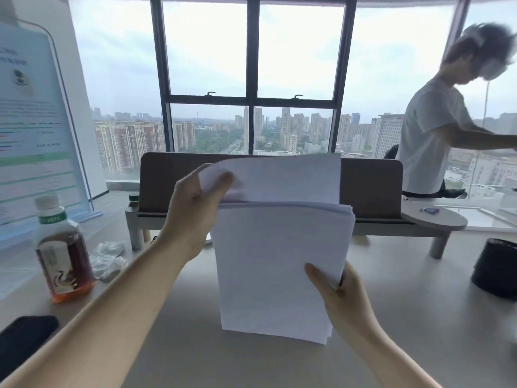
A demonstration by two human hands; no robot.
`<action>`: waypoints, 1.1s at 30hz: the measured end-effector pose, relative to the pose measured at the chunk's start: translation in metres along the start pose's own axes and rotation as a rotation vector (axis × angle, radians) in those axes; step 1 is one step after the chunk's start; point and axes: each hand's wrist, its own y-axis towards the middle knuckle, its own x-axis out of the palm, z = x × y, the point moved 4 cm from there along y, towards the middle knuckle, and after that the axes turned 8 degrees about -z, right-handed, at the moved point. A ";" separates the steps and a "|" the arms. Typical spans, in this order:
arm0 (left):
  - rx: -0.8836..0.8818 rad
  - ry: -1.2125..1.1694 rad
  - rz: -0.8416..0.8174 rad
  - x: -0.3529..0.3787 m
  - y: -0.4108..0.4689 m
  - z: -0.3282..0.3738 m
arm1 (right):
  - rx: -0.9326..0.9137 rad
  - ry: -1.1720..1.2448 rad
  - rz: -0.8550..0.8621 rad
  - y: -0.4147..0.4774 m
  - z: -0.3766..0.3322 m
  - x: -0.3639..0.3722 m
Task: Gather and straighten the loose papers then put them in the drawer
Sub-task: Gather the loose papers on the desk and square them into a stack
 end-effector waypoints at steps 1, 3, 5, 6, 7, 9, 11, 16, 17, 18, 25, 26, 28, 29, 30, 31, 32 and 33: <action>-0.013 -0.059 0.065 -0.004 0.001 0.000 | 0.007 -0.007 -0.002 0.000 0.000 0.000; -0.039 -0.100 0.155 -0.013 0.001 -0.004 | 0.017 -0.017 -0.004 0.000 0.001 -0.001; -0.026 0.007 0.198 -0.025 -0.002 -0.013 | 0.023 -0.013 0.000 -0.002 0.002 -0.002; -0.022 0.050 0.225 -0.031 -0.006 -0.021 | 0.024 -0.005 0.009 -0.003 0.002 -0.003; -0.023 0.071 0.265 -0.037 -0.010 -0.030 | 0.025 0.004 0.016 -0.003 0.002 -0.004; -0.034 0.103 0.365 -0.053 -0.018 -0.048 | 0.032 0.016 0.011 -0.003 0.002 -0.005; -0.052 0.115 0.491 -0.070 -0.023 -0.063 | 0.032 0.017 -0.003 -0.002 0.000 -0.006; -0.258 -0.245 0.627 -0.111 -0.041 -0.114 | 0.032 0.039 0.014 -0.003 -0.001 -0.007; -0.305 -0.351 0.513 -0.104 -0.047 -0.126 | 0.029 0.044 0.020 -0.004 -0.001 -0.007; -0.363 -0.478 0.392 -0.092 -0.055 -0.136 | 0.028 0.050 0.025 -0.004 -0.001 -0.006; -0.533 -0.292 0.483 -0.084 -0.080 -0.171 | 0.031 0.066 0.082 -0.006 0.004 -0.018; -0.505 -0.211 0.587 -0.098 -0.076 -0.165 | 0.034 0.077 0.093 -0.007 0.005 -0.020; -0.452 -0.022 0.767 -0.122 -0.073 -0.145 | 0.035 0.089 0.097 -0.007 0.006 -0.023; -0.419 0.069 0.802 -0.129 -0.072 -0.133 | 0.034 0.093 0.094 -0.007 0.005 -0.023; -0.404 0.157 0.803 -0.133 -0.071 -0.124 | 0.030 0.096 0.093 -0.008 0.004 -0.024; -0.397 0.271 0.788 -0.132 -0.071 -0.112 | 0.027 0.103 0.095 -0.009 0.004 -0.024; -0.395 0.407 0.757 -0.127 -0.071 -0.102 | 0.027 0.111 0.095 -0.009 0.004 -0.024; -0.365 0.509 0.697 -0.120 -0.070 -0.097 | 0.030 0.116 0.093 -0.010 0.004 -0.024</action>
